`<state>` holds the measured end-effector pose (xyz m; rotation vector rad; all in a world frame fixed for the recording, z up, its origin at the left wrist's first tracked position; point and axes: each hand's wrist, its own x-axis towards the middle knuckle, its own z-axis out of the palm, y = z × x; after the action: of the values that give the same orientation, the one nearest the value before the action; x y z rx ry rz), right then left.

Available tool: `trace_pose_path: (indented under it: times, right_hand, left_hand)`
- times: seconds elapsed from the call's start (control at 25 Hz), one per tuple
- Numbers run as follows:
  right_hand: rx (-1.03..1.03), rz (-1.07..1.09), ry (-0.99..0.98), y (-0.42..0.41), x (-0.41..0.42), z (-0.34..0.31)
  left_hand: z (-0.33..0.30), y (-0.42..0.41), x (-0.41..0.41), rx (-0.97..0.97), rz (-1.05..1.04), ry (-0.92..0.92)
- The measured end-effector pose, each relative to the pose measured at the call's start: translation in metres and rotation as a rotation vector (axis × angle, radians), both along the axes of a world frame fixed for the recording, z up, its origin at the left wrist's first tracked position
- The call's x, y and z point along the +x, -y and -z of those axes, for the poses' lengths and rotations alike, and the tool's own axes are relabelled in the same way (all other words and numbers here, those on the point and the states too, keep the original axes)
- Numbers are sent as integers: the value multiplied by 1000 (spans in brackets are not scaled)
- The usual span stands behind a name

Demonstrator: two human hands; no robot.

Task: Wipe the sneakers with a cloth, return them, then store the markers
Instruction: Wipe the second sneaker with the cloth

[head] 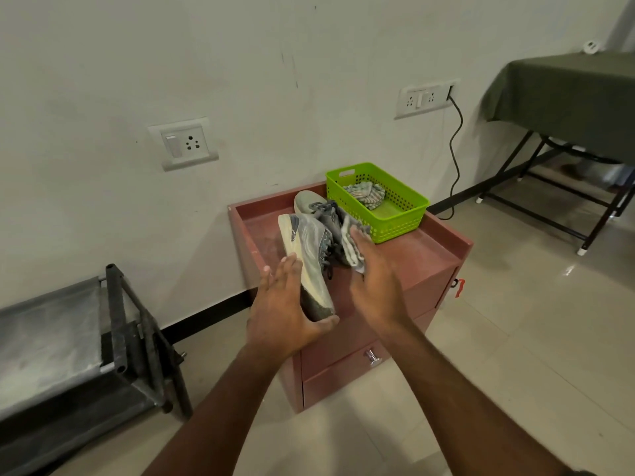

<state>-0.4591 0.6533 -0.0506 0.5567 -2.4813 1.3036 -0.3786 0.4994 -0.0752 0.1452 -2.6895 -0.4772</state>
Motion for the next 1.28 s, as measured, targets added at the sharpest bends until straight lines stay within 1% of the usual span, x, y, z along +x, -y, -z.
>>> trace_pose_path:
  times: [0.04,0.08,0.16,0.24,0.32,0.36,0.4,0.44,0.48,0.52,0.56,0.6,0.64,0.68,0.72,0.76,0.8,0.88,0.92,1.04,1.08,1.12,1.16,1.2,1.24,1.28]
  right_hand:
    - [46,-85,-85,8,-4,-2]
    - [125,-185,-98,17,-6,-2]
    - [318,-324,-6,31,-5,-1]
    - [422,-359,25,27,-3,-3]
    - [439,-383,32,16,6,-14]
    - [433,-401,76,9,10,-18]
    - [417,-417,162,-1,16,-21]
    - [378,-435,301,-10,21,-21]
    - [327,-450,430,-16,27,-20]
    - [245,-436,502,-19,30,-19]
    - [106,-366,503,-19,29,-18]
    - [-46,-239,436,-19,25,-20]
    - [-151,-104,300,-17,17,-20]
    - [-190,-23,164,-13,10,-20]
    - [-168,-11,58,-4,7,-21]
    - [-96,-75,-12,5,6,-21]
    - [10,-174,-25,14,8,-23]
    - [239,-321,57,24,17,-22]
    - [295,-338,98,23,20,-20]
    - [308,-361,169,5,32,-17]
    - [288,-379,243,-2,37,-17]
    - [242,-359,340,-11,36,-17]
    - [190,-280,449,-20,32,-17]
    - [142,-135,516,-27,28,-20]
    - [104,35,496,-32,22,-22]
    - [64,172,400,-36,17,-22]
  left_hand:
    - [3,-3,-1,-11,26,-7]
    - [5,-6,-2,-22,44,-10]
    - [6,-8,-4,-11,59,9]
    - [8,-4,-3,71,42,11]
    - [9,2,1,120,37,6]
    - [11,6,4,115,51,10]
    - [12,10,7,114,63,18]
    - [13,14,11,130,63,22]
    - [12,17,13,152,56,20]
    - [11,21,15,173,52,24]
    - [9,22,16,193,53,34]
    - [8,21,17,213,60,44]
    - [5,17,18,228,77,50]
    - [2,12,18,236,99,53]
    - [1,7,16,235,119,50]
    - [1,4,14,225,135,40]
    - [1,1,11,215,138,23]
    - [3,-1,5,214,119,4]
    - [4,1,2,224,110,1]
    - [7,4,2,246,110,-9]
    - [7,5,3,239,124,-3]
    - [6,5,4,234,136,5]
    - [5,5,6,240,135,13]
    - [3,4,8,246,127,14]
    - [2,3,7,244,129,9]
    - [1,2,7,234,141,13]
